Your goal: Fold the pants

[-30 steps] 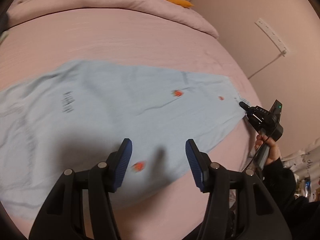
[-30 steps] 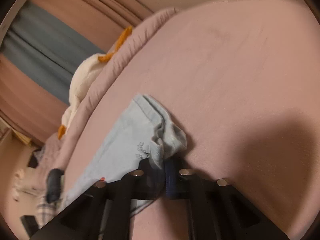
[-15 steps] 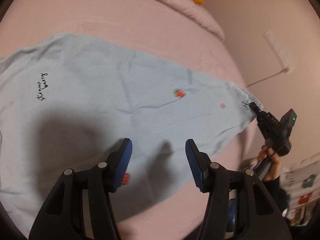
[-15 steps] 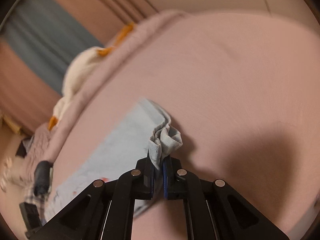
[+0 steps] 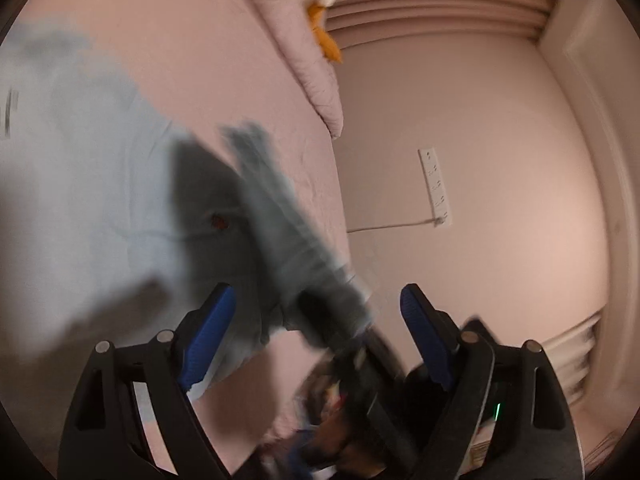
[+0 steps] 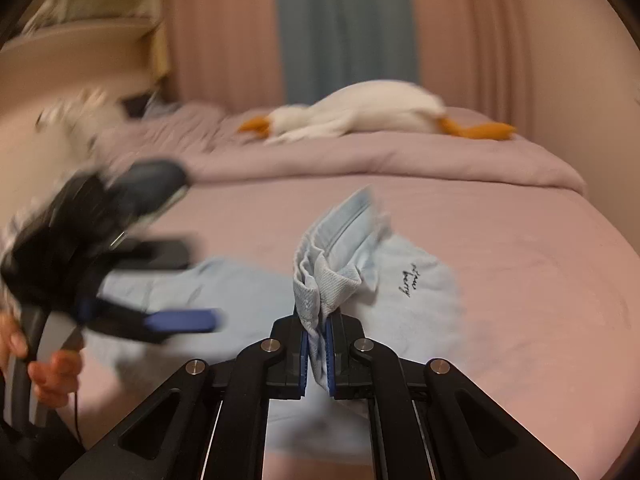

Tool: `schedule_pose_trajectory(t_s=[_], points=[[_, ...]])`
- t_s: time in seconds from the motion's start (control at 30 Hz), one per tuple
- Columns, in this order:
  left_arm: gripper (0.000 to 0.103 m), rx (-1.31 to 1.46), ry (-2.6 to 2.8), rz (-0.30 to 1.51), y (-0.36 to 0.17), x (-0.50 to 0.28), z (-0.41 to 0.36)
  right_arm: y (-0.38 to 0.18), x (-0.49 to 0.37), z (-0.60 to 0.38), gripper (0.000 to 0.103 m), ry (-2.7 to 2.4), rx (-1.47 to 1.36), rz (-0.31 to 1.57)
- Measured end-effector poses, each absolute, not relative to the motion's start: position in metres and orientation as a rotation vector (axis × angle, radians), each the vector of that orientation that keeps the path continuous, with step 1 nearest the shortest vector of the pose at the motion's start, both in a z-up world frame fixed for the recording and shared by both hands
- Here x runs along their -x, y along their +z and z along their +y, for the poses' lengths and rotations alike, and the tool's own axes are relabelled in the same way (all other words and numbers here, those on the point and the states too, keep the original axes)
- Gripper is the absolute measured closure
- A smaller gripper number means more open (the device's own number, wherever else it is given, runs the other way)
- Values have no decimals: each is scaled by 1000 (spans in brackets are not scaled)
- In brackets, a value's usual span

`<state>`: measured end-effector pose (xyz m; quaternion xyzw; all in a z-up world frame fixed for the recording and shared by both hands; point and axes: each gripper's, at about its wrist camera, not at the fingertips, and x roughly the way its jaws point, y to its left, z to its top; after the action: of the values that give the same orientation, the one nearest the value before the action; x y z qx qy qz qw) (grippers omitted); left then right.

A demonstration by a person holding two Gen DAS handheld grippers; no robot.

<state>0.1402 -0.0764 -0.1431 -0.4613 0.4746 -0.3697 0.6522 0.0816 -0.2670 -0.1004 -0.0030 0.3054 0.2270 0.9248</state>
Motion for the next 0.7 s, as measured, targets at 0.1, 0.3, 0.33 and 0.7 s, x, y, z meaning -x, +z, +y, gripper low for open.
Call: schedule_pose_trajectory(t_s=[0.1,0.3,0.33,0.7], points=[[21,1096,-797,1121,-164,-139,-67,-117,-74,-227,98,522,114,650],[86,952,-743,1080,-153,-134,-38,-124,-59,-187,98,569,301,629],[86,910,-733,1056,-147,-131,-33,-123,-59,-185,98,580,299,630],[85,563,-425,1092,-169,-113,16,-153,-64,-141,66,751,216,778]])
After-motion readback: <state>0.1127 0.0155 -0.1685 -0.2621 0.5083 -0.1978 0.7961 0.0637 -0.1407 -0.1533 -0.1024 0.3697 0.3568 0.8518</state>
